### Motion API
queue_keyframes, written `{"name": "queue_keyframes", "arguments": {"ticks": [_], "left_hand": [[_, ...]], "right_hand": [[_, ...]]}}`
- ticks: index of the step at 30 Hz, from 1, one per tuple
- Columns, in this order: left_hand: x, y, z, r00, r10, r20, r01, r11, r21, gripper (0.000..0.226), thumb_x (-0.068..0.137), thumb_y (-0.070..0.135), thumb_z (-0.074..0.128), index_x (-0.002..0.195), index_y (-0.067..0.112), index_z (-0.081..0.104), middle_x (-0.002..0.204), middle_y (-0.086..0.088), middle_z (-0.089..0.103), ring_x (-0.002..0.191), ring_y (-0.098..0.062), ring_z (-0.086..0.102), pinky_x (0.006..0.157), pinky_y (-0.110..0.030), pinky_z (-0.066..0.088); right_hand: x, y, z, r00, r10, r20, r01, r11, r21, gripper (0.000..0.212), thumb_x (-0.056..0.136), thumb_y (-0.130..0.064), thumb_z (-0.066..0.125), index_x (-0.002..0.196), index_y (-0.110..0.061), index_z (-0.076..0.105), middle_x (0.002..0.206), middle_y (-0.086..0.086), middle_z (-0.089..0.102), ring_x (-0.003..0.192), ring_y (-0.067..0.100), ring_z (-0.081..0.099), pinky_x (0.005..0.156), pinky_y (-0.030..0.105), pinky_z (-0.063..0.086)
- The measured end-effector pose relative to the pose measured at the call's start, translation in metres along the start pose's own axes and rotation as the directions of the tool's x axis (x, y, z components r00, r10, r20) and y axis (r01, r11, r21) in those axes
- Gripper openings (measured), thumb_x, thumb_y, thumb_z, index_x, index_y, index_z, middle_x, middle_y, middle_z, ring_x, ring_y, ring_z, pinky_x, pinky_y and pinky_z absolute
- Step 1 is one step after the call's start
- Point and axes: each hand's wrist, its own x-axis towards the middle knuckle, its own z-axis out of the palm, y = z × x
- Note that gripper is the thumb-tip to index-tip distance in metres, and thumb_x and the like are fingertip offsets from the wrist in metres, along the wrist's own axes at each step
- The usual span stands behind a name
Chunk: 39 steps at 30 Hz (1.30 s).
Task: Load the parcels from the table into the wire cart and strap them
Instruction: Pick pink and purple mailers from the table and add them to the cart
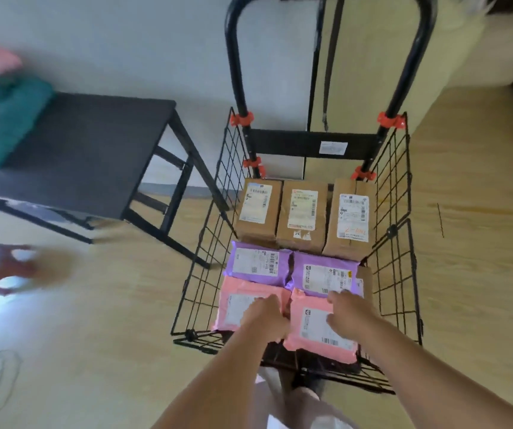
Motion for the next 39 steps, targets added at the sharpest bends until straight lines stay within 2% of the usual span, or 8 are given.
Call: {"name": "queue_keyframes", "arguments": {"ticks": [3,6,12,14,18,26,31,39], "left_hand": [[-0.023,-0.032,-0.016,0.998,-0.022,-0.063,0.027,0.996,0.080,0.048,0.091,0.018,0.056,0.138,0.018,0.043,0.131,-0.006,0.050,0.120,-0.023,0.048,0.093,-0.032,0.043],[-0.041,-0.064,-0.032,0.988,-0.067,-0.138,0.075,0.996,0.052,0.050,0.092,0.018,0.055,0.140,0.017,0.040,0.134,-0.007,0.047,0.123,-0.023,0.046,0.099,-0.033,0.043],[-0.073,-0.118,-0.054,0.946,-0.117,-0.301,0.107,0.993,-0.051,0.051,0.088,0.012,0.053,0.138,0.019,0.044,0.137,-0.005,0.047,0.125,-0.025,0.046,0.104,-0.041,0.041],[-0.079,-0.134,-0.056,0.940,-0.088,-0.330,0.083,0.996,-0.031,0.053,0.088,0.014,0.054,0.140,0.020,0.042,0.138,-0.005,0.046,0.127,-0.026,0.044,0.105,-0.042,0.040],[-0.088,-0.175,-0.062,0.930,-0.061,-0.362,0.060,0.998,-0.014,0.054,0.089,0.013,0.054,0.141,0.021,0.041,0.141,-0.008,0.042,0.129,-0.028,0.042,0.105,-0.043,0.040],[-0.109,-0.310,-0.091,0.931,-0.166,-0.325,0.138,0.985,-0.106,0.054,0.093,0.011,0.051,0.146,0.014,0.037,0.147,-0.014,0.037,0.135,-0.033,0.036,0.109,-0.042,0.037],[-0.117,-0.383,-0.112,0.925,-0.188,-0.329,0.149,0.979,-0.141,0.052,0.091,0.010,0.051,0.142,0.015,0.041,0.138,-0.013,0.042,0.129,-0.032,0.041,0.105,-0.043,0.041],[-0.130,-0.479,-0.121,0.930,-0.237,-0.279,0.201,0.968,-0.152,0.052,0.092,0.010,0.053,0.143,0.015,0.042,0.139,-0.012,0.042,0.129,-0.032,0.042,0.105,-0.043,0.042]], "right_hand": [[-0.007,-0.032,-0.013,0.992,-0.124,0.020,0.126,0.985,-0.115,0.045,0.097,-0.019,0.047,0.142,-0.017,0.044,0.137,0.006,0.051,0.117,0.024,0.055,0.094,0.033,0.049],[-0.013,-0.069,-0.023,0.973,-0.229,0.035,0.232,0.949,-0.213,0.035,0.097,-0.019,0.045,0.132,-0.016,0.050,0.130,0.007,0.056,0.116,0.026,0.056,0.089,0.033,0.047],[-0.019,-0.144,-0.033,0.923,-0.384,0.005,0.367,0.877,-0.311,0.019,0.096,-0.021,0.045,0.114,-0.020,0.051,0.119,0.005,0.057,0.092,0.022,0.050,0.058,0.028,0.033],[-0.021,-0.171,-0.029,0.907,-0.422,0.002,0.400,0.857,-0.325,0.026,0.097,-0.022,0.044,0.122,-0.020,0.051,0.124,0.004,0.056,0.098,0.021,0.052,0.062,0.027,0.036],[-0.030,-0.224,-0.011,0.883,-0.468,0.019,0.442,0.818,-0.367,0.035,0.097,-0.022,0.045,0.131,-0.017,0.051,0.135,0.005,0.054,0.123,0.027,0.053,0.093,0.031,0.045],[-0.045,-0.345,0.015,0.866,-0.499,-0.033,0.422,0.764,-0.489,0.019,0.096,-0.023,0.045,0.110,-0.022,0.058,0.112,0.002,0.062,0.102,0.025,0.059,0.073,0.031,0.040],[-0.047,-0.422,0.037,0.856,-0.517,0.011,0.450,0.735,-0.507,0.015,0.098,-0.024,0.043,0.103,-0.021,0.057,0.096,-0.001,0.057,0.087,0.019,0.056,0.071,0.032,0.046],[-0.055,-0.518,0.075,0.855,-0.511,0.086,0.482,0.721,-0.498,0.023,0.100,-0.026,0.039,0.112,-0.019,0.058,0.111,0.002,0.061,0.097,0.023,0.058,0.078,0.035,0.049]]}}
